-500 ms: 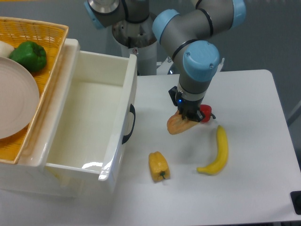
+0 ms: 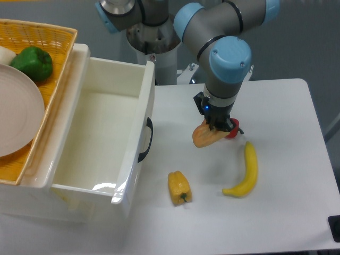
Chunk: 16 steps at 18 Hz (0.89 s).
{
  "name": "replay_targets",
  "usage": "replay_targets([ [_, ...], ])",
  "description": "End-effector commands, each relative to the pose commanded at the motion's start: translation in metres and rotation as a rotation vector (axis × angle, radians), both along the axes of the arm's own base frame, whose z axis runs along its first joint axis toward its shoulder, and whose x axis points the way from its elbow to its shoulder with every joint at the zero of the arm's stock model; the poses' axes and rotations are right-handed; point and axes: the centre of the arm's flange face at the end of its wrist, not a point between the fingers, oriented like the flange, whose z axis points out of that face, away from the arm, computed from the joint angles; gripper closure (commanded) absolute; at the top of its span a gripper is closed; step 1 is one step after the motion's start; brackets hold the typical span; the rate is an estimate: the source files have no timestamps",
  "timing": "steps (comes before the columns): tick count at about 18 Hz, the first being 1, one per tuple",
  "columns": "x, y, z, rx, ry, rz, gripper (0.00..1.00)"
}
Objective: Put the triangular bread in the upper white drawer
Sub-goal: 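Close the gripper on the triangular bread slice on the table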
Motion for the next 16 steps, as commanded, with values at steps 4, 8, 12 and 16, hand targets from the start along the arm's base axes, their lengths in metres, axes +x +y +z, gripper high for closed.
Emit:
replay_targets([
  [4, -0.005, -0.001, 0.009, 0.014, 0.011, 0.017, 1.00],
  [8, -0.005, 0.001, 0.015, 0.024, 0.019, 0.057, 1.00],
  [12, -0.002, 0.007, 0.033, 0.034, 0.016, 0.136, 1.00],
  [16, 0.010, 0.008, 0.059, 0.107, -0.009, 0.239, 1.00],
])
